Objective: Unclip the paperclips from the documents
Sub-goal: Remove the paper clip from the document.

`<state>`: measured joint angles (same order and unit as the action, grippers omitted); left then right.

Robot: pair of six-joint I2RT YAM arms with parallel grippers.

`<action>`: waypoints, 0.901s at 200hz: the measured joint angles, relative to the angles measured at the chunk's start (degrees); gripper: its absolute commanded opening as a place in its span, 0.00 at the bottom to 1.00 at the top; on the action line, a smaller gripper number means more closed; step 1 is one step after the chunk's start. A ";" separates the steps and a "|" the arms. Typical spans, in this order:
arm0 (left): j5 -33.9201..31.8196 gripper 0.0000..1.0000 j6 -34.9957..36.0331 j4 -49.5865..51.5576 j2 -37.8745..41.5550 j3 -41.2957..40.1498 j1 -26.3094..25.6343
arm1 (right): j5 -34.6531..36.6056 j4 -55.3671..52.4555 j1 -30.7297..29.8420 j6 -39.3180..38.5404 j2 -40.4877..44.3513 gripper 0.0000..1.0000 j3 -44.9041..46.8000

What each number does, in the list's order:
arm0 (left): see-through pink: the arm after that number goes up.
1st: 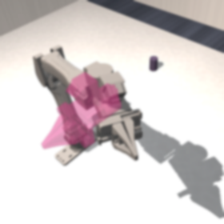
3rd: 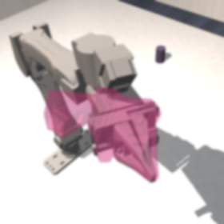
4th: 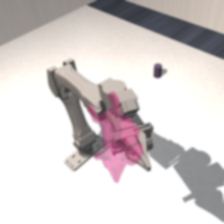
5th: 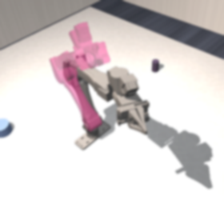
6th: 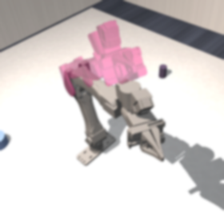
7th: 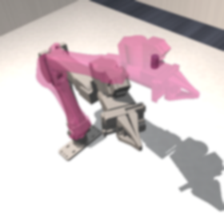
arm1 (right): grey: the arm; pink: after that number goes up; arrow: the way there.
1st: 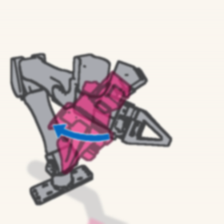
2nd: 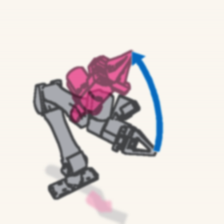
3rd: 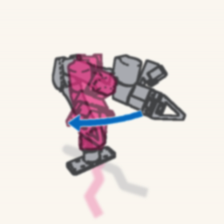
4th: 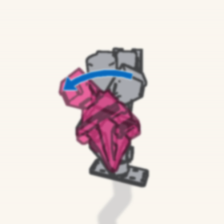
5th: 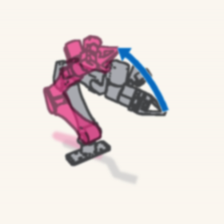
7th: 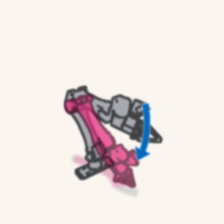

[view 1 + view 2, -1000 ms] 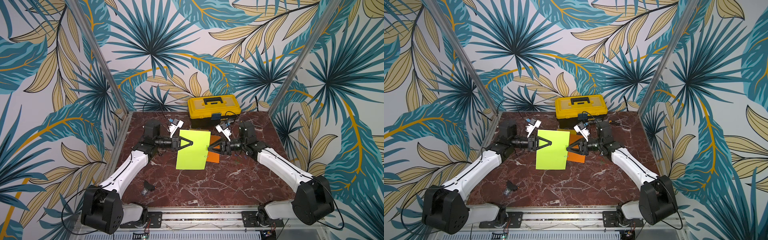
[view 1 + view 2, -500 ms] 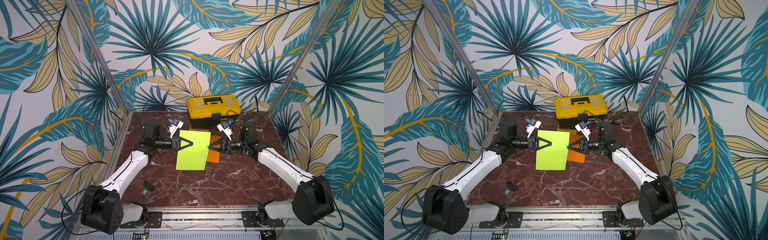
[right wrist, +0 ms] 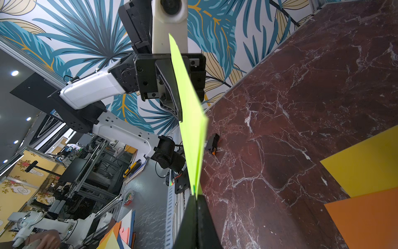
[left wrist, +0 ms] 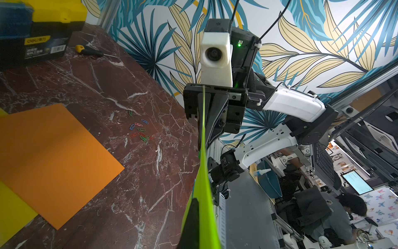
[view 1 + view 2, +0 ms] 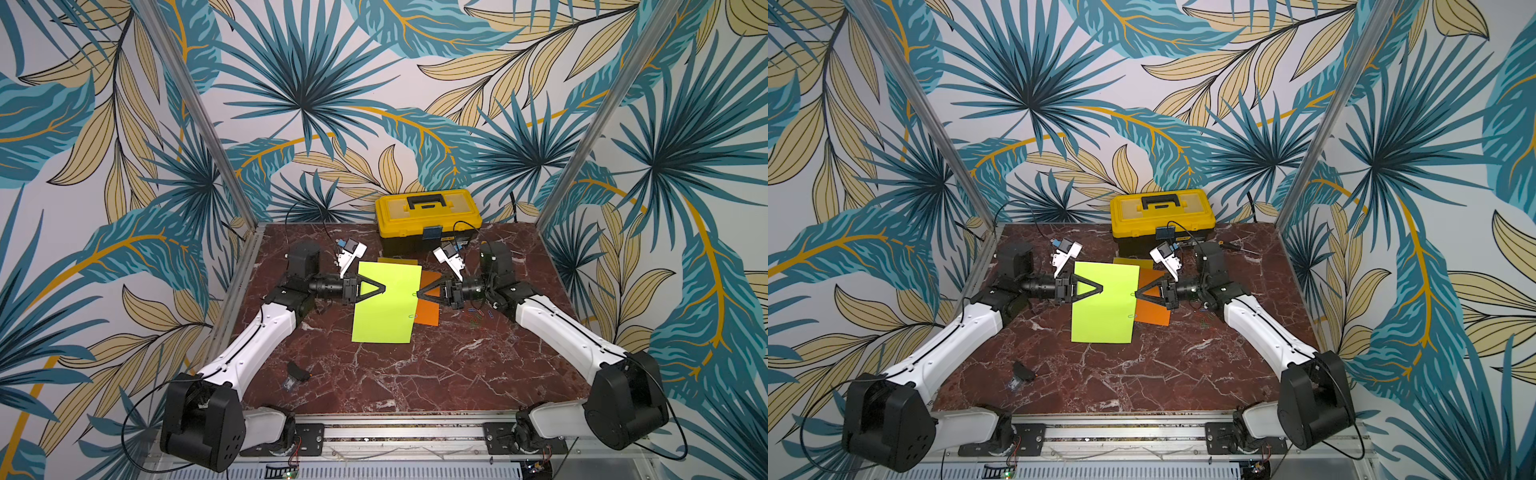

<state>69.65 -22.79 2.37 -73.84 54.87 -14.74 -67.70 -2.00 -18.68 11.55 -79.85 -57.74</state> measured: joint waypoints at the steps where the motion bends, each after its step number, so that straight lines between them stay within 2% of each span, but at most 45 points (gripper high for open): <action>1: 0.00 0.00 0.00 0.00 0.02 0.00 0.00 | 0.00 0.00 0.00 0.00 0.00 0.05 0.00; 180: -0.02 0.00 0.02 0.02 1.09 -0.59 0.87 | 1.92 -1.70 0.44 -0.96 0.00 0.05 0.00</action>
<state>69.63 -22.76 2.39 -72.75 54.28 -13.87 -65.78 -3.70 -18.24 10.59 -79.85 -57.74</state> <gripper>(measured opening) 0.047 0.053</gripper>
